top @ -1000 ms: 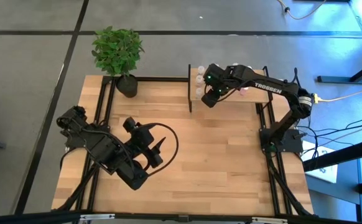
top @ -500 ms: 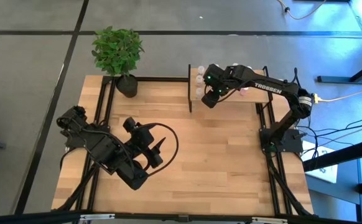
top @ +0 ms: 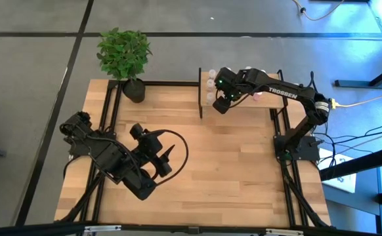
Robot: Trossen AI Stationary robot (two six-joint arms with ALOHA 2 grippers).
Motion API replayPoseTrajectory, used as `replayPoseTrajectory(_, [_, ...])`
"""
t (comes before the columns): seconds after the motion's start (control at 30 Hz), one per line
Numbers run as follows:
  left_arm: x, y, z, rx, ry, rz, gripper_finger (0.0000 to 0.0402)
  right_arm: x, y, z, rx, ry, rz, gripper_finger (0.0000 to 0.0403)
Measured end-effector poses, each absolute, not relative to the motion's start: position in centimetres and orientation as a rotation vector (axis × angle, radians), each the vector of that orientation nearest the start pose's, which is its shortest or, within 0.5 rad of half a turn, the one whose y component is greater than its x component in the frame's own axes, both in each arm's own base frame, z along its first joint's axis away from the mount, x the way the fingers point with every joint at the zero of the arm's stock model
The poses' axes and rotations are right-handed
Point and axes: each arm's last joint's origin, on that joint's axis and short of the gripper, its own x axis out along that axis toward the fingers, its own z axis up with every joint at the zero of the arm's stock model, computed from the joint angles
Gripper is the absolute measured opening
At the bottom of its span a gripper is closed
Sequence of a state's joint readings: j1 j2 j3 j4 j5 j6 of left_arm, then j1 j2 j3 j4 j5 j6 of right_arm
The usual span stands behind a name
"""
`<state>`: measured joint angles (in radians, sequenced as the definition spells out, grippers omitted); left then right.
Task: Pick and place medicine bottles onto shelf by color
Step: Put the green pill bottle aligned with the other green pill bottles on the shelf, then put the white pill bottle aligned with the other white pill bottles on the shelf
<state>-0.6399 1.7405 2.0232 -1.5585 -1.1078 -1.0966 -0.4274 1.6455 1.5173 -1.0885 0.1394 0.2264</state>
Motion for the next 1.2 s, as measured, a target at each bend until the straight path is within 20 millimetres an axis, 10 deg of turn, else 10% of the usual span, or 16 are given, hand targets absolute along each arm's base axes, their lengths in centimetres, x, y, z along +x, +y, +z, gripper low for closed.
replayPoseTrajectory(1.2, [26.1,-16.3,41.2,-0.041,0.500,0.725,0.0267,29.3,-13.9,35.4,0.359,1.039,-0.634,0.0242])
